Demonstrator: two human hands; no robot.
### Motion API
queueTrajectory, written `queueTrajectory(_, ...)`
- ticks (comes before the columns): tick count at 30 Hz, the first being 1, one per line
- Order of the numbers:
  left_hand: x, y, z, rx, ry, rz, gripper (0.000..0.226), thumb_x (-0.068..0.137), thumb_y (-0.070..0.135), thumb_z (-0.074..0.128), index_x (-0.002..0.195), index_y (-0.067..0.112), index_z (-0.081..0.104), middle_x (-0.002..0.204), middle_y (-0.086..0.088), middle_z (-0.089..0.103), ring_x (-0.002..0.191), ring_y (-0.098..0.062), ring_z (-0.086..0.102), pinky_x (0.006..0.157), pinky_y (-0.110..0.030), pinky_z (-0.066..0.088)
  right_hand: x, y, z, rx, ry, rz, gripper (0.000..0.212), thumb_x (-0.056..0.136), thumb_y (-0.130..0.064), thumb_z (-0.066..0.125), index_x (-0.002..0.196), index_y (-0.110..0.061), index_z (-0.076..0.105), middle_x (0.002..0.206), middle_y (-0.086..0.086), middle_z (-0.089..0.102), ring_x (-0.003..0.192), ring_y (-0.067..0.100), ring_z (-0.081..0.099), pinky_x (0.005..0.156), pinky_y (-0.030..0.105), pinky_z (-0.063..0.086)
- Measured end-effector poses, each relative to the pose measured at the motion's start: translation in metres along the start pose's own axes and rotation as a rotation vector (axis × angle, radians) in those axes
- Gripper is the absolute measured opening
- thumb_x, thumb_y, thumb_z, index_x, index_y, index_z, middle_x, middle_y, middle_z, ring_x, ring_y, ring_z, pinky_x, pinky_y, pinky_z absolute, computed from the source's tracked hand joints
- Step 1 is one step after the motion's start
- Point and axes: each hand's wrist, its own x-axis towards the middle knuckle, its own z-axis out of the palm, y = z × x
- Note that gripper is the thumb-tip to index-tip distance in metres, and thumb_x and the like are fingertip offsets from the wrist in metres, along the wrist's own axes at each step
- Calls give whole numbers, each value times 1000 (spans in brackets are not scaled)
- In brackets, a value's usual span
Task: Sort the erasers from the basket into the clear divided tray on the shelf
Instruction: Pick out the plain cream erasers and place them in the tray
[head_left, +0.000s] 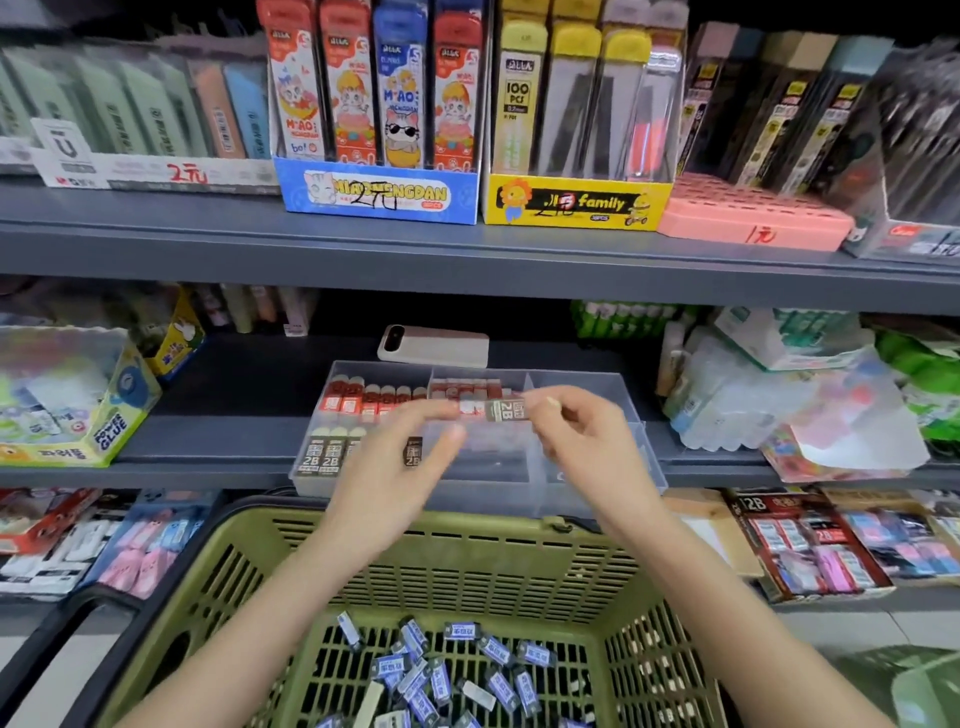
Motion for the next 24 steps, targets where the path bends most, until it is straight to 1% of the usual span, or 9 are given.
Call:
queueTrajectory(3, -15, -26, -18, 528, 14, 181, 50, 91, 52, 37, 114, 20, 68, 128, 4, 60, 123, -15, 51, 107, -34, 28, 12, 1, 0, -7, -60, -18, 24, 87, -26, 65, 68, -12, 66, 50, -14, 46, 48, 0, 35, 49, 11, 29)
queueTrajectory(5, -24, -42, -29, 652, -51, 184, 55, 91, 52, 33, 115, 17, 68, 130, -1, 60, 126, -21, 51, 110, -40, 27, 18, 2, 10, -48, -112, -17, 23, 86, -28, 66, 68, -13, 68, 55, -9, 48, 51, 3, 36, 51, 13, 31)
queueTrajectory(7, -31, -55, -41, 690, -59, 137, 60, 91, 53, 31, 118, 14, 67, 131, -5, 59, 127, -22, 50, 111, -42, 27, 25, 2, 25, -60, -187, 17, 20, 89, -24, 63, 78, -9, 70, 63, 0, 57, 55, 9, 46, 58, 22, 43)
queueTrajectory(9, -37, -65, -51, 652, 16, 98, 58, 90, 51, 34, 119, 12, 65, 130, -6, 59, 127, -22, 49, 111, -42, 27, 31, 1, 45, -4, -249, 61, 15, 90, -17, 61, 85, -5, 65, 65, 6, 61, 55, 15, 55, 59, 27, 50)
queueTrajectory(11, -42, -68, -58, 565, 107, 51, 49, 93, 46, 44, 121, 12, 64, 130, -2, 59, 127, -18, 47, 110, -37, 27, 38, -3, 69, 78, -260, 116, 11, 87, -13, 65, 89, -5, 59, 61, 7, 61, 48, 13, 55, 50, 23, 50)
queueTrajectory(15, -45, -69, -61, 398, 214, -18, 38, 88, 27, 63, 123, 13, 61, 125, 5, 58, 116, -9, 48, 99, -28, 34, 51, -9, 122, 72, -254, 237, 28, 80, -14, 74, 90, -3, 51, 55, 10, 58, 37, 12, 49, 40, 21, 43)
queueTrajectory(20, -39, -75, -59, 213, 263, -65, 36, 86, 18, 67, 121, 12, 60, 114, 6, 58, 99, -3, 55, 89, -16, 40, 53, -8, 158, -97, -253, 233, 16, 80, -17, 73, 73, -5, 65, 58, 10, 63, 43, 11, 55, 60, 28, 52)
queueTrajectory(22, -38, -78, -58, 172, 270, -56, 34, 86, 14, 67, 119, 11, 61, 110, 3, 58, 94, 2, 57, 86, -4, 40, 50, -7, 164, -169, -235, 185, 18, 81, -16, 71, 65, -11, 65, 56, 6, 63, 41, 8, 56, 61, 25, 53)
queueTrajectory(24, -37, -80, -57, 152, 263, -38, 33, 86, 13, 66, 119, 10, 62, 107, 5, 57, 93, 3, 57, 86, -1, 40, 47, -8, 165, -213, -229, 154, 18, 83, -13, 68, 66, -10, 67, 54, 3, 61, 42, 8, 57, 60, 25, 53)
